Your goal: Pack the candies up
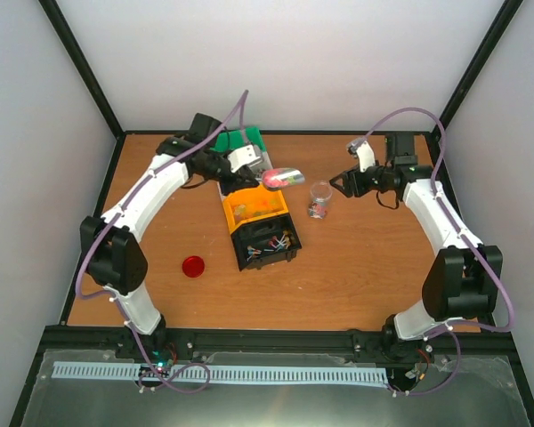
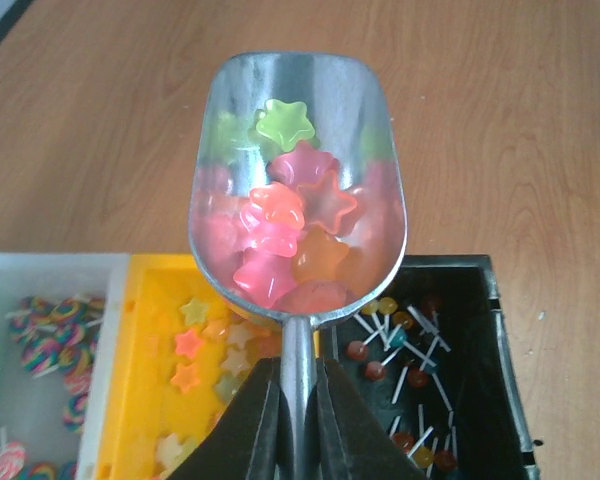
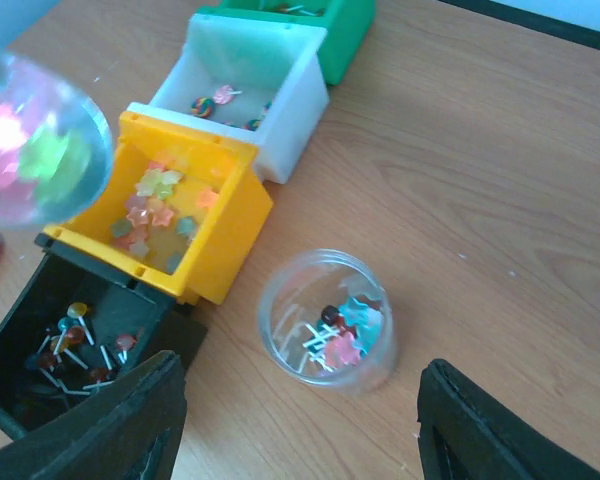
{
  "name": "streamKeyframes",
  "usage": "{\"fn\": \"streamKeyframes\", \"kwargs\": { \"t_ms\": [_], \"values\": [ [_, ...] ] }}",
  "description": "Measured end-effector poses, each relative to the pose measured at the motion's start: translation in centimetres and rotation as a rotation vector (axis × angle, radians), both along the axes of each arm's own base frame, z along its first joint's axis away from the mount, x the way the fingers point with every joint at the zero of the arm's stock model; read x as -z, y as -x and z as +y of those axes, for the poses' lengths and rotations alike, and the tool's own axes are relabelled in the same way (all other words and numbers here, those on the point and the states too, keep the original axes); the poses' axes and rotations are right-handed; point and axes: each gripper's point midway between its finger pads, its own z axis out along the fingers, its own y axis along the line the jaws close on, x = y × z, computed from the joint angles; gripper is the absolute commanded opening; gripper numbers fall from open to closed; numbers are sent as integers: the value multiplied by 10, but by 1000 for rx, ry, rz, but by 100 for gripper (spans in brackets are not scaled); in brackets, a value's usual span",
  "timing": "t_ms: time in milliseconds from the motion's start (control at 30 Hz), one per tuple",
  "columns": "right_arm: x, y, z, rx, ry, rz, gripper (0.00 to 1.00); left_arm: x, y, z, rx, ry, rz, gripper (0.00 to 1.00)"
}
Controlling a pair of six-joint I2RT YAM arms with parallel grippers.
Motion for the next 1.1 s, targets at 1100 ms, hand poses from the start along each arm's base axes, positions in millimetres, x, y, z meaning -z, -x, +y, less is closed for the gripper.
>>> {"fn": "streamKeyframes", "kwargs": {
  "t_ms": [1100],
  "values": [
    [47,-27,-44,253,-209,266,74,39,-12,-59,40,-267,74,1]
  ]
}}
